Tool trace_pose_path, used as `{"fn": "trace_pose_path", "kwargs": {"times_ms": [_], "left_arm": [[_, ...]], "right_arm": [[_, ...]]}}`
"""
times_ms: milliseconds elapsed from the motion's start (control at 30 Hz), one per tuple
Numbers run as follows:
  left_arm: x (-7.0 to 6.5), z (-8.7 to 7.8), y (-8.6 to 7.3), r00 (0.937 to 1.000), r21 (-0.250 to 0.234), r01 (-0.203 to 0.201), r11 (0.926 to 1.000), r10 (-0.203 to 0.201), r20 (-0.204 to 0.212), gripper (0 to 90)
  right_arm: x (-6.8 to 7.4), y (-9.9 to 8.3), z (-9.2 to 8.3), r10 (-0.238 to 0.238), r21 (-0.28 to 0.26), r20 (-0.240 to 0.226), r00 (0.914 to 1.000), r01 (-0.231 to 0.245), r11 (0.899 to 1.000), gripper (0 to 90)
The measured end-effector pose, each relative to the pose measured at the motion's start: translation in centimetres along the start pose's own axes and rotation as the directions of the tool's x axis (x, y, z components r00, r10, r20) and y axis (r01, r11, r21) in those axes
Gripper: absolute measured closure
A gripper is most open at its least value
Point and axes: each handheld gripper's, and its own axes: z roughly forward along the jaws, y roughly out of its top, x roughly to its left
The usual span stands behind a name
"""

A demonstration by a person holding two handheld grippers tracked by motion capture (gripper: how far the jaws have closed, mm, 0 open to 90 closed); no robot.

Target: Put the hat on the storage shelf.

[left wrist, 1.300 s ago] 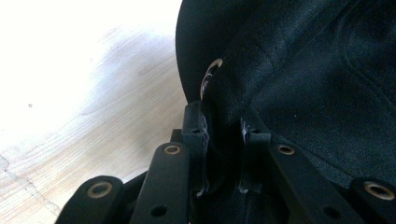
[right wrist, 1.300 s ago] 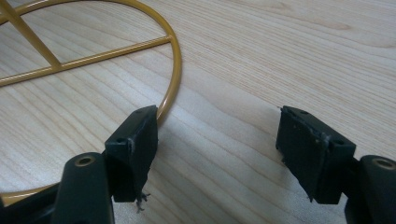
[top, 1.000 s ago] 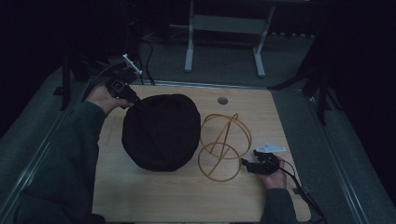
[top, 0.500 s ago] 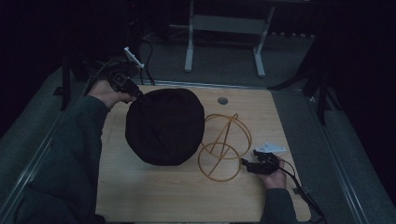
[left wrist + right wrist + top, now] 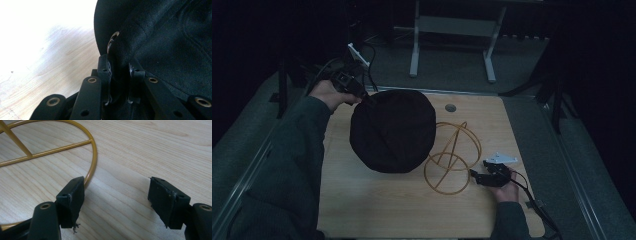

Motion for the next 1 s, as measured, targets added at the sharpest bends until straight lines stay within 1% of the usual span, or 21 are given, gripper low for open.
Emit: {"fn": "trace_pose_path", "kwargs": {"times_ms": [200, 233, 267, 300, 500, 600, 733, 800, 833, 933, 1000], "left_arm": [[-0.4, -0.4, 0.6, 0.9999, -0.006, 0.000, 1.0000, 0.000, 0.015, 76.6], [-0.4, -0.5, 0.7, 0.9998, 0.001, -0.005, 1.0000, 0.005, 0.021, 76.6], [-0.5, -0.5, 0.8, 0.9997, -0.004, 0.001, 1.0000, -0.001, 0.024, 76.6], [-0.5, -0.6, 0.9, 0.9997, 0.004, -0.006, 1.0000, 0.006, 0.024, 76.6], [-0.9, -0.7, 1.6, 0.9998, 0.009, -0.008, 0.9999, 0.008, 0.017, 76.6], [-1.0, -0.8, 1.8, 0.9997, 0.015, -0.014, 0.9998, 0.014, 0.023, 76.6], [-1.2, -0.7, 2.1, 0.9988, 0.014, -0.006, 0.9999, 0.005, 0.049, 76.6], [-1.3, -0.6, 2.2, 0.9985, 0.019, -0.010, 0.9998, 0.009, 0.054, 76.6], [-1.3, -0.7, 2.3, 0.9984, 0.021, -0.019, 0.9996, 0.018, 0.054, 76.6], [-1.7, -0.6, 2.6, 0.9983, 0.015, -0.029, 0.9995, 0.028, 0.050, 76.5], [-2.0, -0.5, 2.9, 0.9980, 0.023, -0.040, 0.9990, 0.038, 0.050, 76.4]], "right_arm": [[0.0, 0.0, 0.0, 0.000, 0.001, 0.000, 1.0000, 0.000, 1.000, 29.4], [0.0, 0.0, 0.0, 0.000, 0.002, 0.000, 1.0000, 0.000, 1.000, 29.4], [0.0, 0.0, 0.0, 0.000, 0.002, 0.000, 1.0000, 0.000, 1.000, 29.4], [0.0, 0.0, 0.0, 0.000, 0.002, 0.000, 1.0000, 0.000, 1.000, 29.4], [0.0, 0.0, 0.0, 0.000, 0.002, 0.000, 1.0000, 0.000, 1.000, 29.4], [0.0, 0.0, 0.0, 0.000, 0.002, -0.001, 1.0000, 0.000, 1.000, 29.4], [0.0, 0.0, 0.0, 0.000, 0.002, 0.000, 1.0000, 0.000, 1.000, 29.4], [0.0, 0.0, 0.0, -0.001, 0.002, 0.000, 1.0000, 0.001, 1.000, 29.4], [0.0, 0.0, 0.0, 0.000, 0.002, 0.000, 1.0000, 0.000, 1.000, 29.4], [0.0, 0.0, 0.0, 0.000, 0.002, 0.000, 1.0000, 0.000, 1.000, 29.4], [0.0, 0.0, 0.0, 0.000, 0.002, 0.000, 1.0000, 0.000, 1.000, 29.4]]}}
